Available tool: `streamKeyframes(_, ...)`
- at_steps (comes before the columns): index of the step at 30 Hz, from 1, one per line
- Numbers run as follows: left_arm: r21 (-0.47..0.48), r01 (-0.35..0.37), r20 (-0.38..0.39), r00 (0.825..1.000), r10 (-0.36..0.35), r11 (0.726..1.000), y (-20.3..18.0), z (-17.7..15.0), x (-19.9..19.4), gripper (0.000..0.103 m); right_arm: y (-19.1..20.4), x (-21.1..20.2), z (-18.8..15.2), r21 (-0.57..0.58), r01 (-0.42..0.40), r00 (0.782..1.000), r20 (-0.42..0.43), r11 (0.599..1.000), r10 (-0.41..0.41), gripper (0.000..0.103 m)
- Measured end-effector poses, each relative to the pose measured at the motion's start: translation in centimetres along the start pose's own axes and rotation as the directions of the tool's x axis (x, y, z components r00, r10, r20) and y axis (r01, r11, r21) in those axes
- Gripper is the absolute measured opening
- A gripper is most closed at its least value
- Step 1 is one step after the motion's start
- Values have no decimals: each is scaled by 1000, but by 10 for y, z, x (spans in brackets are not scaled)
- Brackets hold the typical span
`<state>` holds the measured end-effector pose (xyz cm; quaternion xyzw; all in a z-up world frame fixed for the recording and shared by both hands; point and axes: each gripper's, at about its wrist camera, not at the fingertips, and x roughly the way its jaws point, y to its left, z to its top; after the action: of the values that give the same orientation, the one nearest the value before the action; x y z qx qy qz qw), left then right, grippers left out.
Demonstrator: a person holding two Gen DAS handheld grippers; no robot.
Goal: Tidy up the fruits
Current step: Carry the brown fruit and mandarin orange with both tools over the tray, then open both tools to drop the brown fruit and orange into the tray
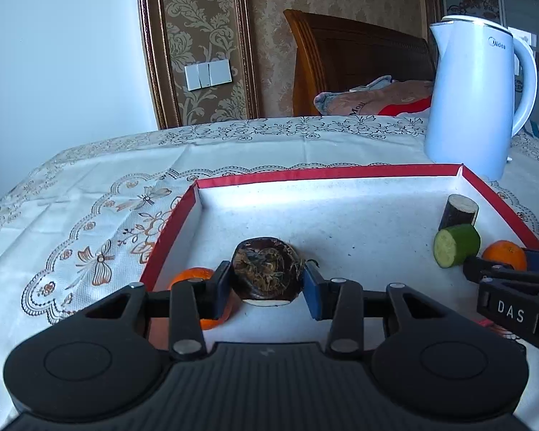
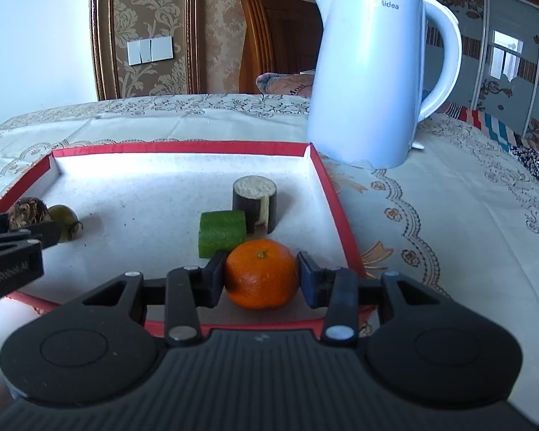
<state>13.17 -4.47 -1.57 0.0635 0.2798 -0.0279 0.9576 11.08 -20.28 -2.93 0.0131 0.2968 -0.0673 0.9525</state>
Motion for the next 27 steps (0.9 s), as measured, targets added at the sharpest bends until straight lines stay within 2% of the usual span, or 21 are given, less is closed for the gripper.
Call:
streamKeyframes(11,19,-20,-5,1000,20,1000,-10,6,17,41,5,16,11,17,25,1000,16,1000,-26,40)
streamKeyframes(17,7,-11,-42,999,11,1000,-7,7,31,41,13,28,16,21,31,999,10,999,-31,40)
streamKeyframes(27,8,-10,-48,999,11,1000,-7,6,32,40,14,30,15,25,29,1000,2,999,-29,40)
